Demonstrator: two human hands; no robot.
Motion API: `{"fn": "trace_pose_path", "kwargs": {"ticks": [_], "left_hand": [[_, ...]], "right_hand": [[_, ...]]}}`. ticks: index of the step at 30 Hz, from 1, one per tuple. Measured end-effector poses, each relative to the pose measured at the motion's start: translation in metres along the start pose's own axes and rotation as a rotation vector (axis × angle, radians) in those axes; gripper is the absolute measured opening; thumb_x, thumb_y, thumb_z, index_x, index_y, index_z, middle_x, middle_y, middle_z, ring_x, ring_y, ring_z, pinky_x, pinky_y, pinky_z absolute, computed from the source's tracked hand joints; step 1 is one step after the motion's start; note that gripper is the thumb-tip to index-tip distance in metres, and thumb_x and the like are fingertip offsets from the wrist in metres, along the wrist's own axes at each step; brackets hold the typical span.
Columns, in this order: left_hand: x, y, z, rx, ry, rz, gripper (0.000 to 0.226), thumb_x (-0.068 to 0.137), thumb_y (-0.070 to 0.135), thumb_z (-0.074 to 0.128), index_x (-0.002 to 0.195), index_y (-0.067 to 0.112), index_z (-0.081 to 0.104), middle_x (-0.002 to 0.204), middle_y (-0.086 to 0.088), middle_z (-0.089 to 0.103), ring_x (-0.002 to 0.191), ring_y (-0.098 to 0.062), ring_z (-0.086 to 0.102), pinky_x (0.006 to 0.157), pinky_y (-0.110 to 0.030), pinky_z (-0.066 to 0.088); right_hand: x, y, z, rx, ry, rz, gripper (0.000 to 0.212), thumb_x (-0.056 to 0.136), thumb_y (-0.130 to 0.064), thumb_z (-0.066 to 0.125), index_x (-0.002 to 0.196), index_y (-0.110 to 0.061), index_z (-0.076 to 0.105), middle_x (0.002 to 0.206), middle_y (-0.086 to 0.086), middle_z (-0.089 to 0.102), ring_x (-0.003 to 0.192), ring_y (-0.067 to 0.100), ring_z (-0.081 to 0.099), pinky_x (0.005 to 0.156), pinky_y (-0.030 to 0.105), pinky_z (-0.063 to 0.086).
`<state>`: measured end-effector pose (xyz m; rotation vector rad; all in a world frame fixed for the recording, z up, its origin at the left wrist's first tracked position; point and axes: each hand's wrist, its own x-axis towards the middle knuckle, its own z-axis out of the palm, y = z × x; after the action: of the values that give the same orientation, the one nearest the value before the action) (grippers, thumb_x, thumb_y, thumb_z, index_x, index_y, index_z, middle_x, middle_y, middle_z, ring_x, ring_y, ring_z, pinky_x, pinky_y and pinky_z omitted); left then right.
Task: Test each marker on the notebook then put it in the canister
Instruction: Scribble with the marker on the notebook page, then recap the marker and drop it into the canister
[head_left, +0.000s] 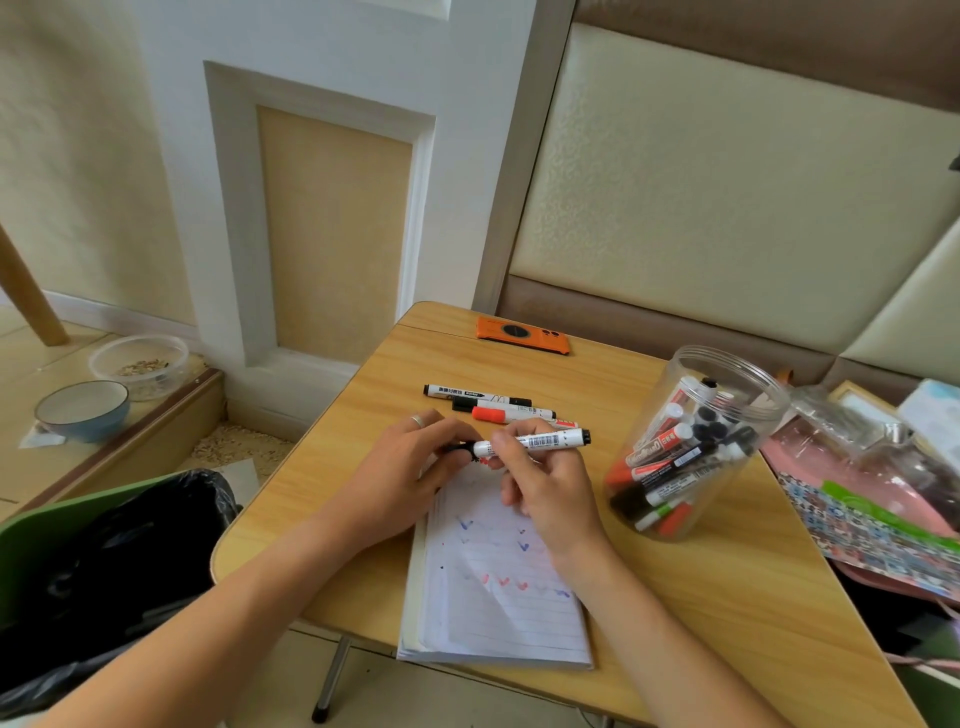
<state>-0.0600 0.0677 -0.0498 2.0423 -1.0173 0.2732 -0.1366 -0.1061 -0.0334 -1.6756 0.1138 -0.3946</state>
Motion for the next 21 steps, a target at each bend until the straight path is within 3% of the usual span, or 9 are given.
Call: {"fn": "trace_pose_path", "kwargs": {"ticks": [3,7,11,13,16,18,21], "left_hand": [[-0.001,0.001,-0.003,-0.016,0.03,-0.066,0.017,0.1,0.026,0.058,0.114,0.029,0.067,0.102,0.012,0.058,0.096,-0.005,0.055,0.079,-0.017,0.043],[-0.001,0.004,-0.009,-0.029,0.059,-0.118,0.012,0.101,0.025,0.054,0.106,0.027,0.066,0.099,0.013,0.056,0.095,-0.002,0.052,0.075,-0.01,0.038],[-0.003,0.014,-0.008,-0.066,0.113,-0.079,0.009,0.104,0.025,0.049,0.098,0.024,0.057,0.092,0.013,0.055,0.089,-0.008,0.05,0.069,-0.017,0.035],[-0.003,0.019,-0.007,-0.106,0.117,-0.05,0.009,0.102,0.03,0.056,0.106,0.024,0.06,0.092,0.015,0.059,0.085,-0.011,0.055,0.068,-0.016,0.037],[-0.004,0.019,-0.006,-0.126,0.042,-0.038,0.04,0.088,0.045,0.073,0.125,0.03,0.066,0.107,0.021,0.069,0.091,-0.006,0.065,0.074,-0.016,0.048],[-0.005,0.019,-0.004,-0.175,0.01,-0.08,0.049,0.079,0.047,0.077,0.126,0.034,0.069,0.112,0.021,0.071,0.095,-0.004,0.067,0.08,-0.019,0.052],[-0.005,0.018,-0.001,-0.295,0.034,-0.163,0.039,0.079,0.038,0.078,0.118,0.03,0.074,0.097,0.014,0.076,0.085,-0.008,0.072,0.077,-0.021,0.056]], "right_hand": [[-0.001,-0.005,-0.002,0.119,0.069,0.084,0.029,0.101,-0.038,0.064,0.09,-0.011,0.069,0.063,0.009,0.059,0.048,0.011,0.049,0.044,0.021,0.034],[0.003,-0.002,-0.003,0.26,0.214,0.11,0.011,0.1,-0.024,0.066,0.098,-0.015,0.059,0.07,0.004,0.061,0.051,0.015,0.055,0.04,0.021,0.034],[0.004,0.003,-0.003,0.128,0.144,0.121,0.014,0.103,-0.015,0.058,0.09,-0.014,0.062,0.073,0.009,0.062,0.051,0.015,0.054,0.04,0.022,0.034],[0.004,0.004,-0.001,0.034,0.107,0.112,0.018,0.104,-0.017,0.055,0.089,-0.012,0.064,0.072,0.01,0.062,0.052,0.018,0.053,0.042,0.025,0.035],[0.004,0.004,0.002,-0.034,0.116,0.117,0.021,0.103,-0.018,0.055,0.085,-0.014,0.065,0.063,0.003,0.059,0.055,0.021,0.052,0.043,0.026,0.035],[0.003,0.003,0.001,-0.068,0.123,0.125,0.024,0.102,-0.02,0.055,0.08,-0.019,0.065,0.058,0.001,0.057,0.057,0.021,0.053,0.045,0.028,0.037],[0.001,0.002,0.002,-0.145,0.117,0.117,0.027,0.102,-0.022,0.055,0.076,-0.022,0.062,0.058,0.001,0.056,0.056,0.018,0.053,0.048,0.03,0.037]]}}
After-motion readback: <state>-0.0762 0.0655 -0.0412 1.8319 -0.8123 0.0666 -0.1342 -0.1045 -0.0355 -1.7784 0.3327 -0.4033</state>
